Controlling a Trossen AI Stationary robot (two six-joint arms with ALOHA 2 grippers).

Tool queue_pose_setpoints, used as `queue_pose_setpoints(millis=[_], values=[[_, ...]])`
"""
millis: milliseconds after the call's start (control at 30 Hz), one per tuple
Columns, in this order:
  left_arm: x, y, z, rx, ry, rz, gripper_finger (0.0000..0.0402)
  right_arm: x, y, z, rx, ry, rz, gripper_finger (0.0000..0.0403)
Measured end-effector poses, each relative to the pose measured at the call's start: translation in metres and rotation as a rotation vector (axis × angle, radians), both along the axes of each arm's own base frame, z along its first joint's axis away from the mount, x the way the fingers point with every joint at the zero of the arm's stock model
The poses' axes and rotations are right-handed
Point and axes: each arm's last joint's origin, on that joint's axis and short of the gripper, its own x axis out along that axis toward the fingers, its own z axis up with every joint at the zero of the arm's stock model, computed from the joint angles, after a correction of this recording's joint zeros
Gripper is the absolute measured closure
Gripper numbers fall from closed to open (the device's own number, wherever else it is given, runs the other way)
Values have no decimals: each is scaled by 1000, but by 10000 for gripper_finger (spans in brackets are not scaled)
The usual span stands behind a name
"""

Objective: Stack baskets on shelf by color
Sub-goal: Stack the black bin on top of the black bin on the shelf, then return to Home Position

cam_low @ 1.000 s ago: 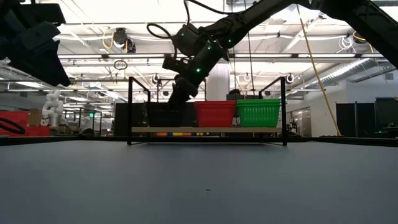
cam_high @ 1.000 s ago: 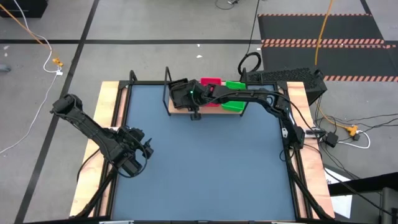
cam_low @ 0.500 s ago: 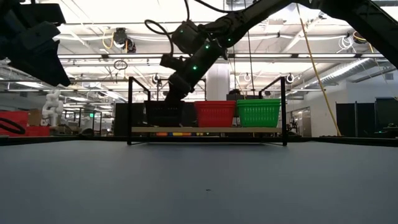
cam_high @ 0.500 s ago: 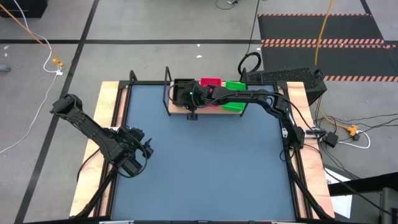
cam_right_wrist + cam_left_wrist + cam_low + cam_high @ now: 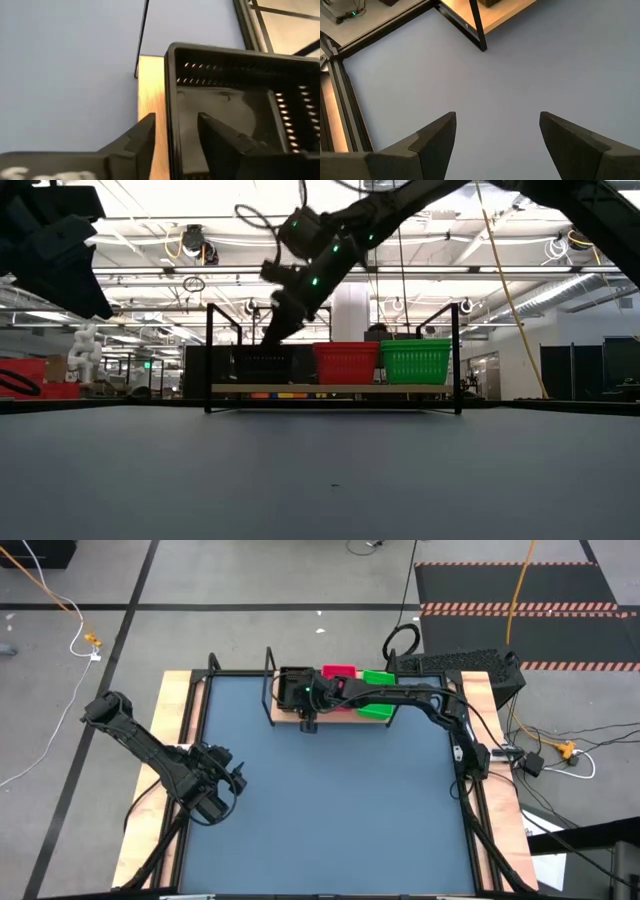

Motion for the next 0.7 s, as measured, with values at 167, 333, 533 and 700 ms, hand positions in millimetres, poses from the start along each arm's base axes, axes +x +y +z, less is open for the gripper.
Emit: queue_pose_setpoints(millis=[167, 333, 533, 700], values=[[5, -5, 2, 109, -144, -75, 117, -18, 12, 36, 156, -44, 44, 221], [19, -17, -2, 162, -251, -193, 118, -47, 47, 55, 184, -112, 124, 215], [35, -29, 3, 190, -344, -277, 178, -116, 113, 75, 161, -330, 142, 234], [53, -42, 18, 217, -481, -314, 291, -182, 146, 79, 167, -485, 111, 274]])
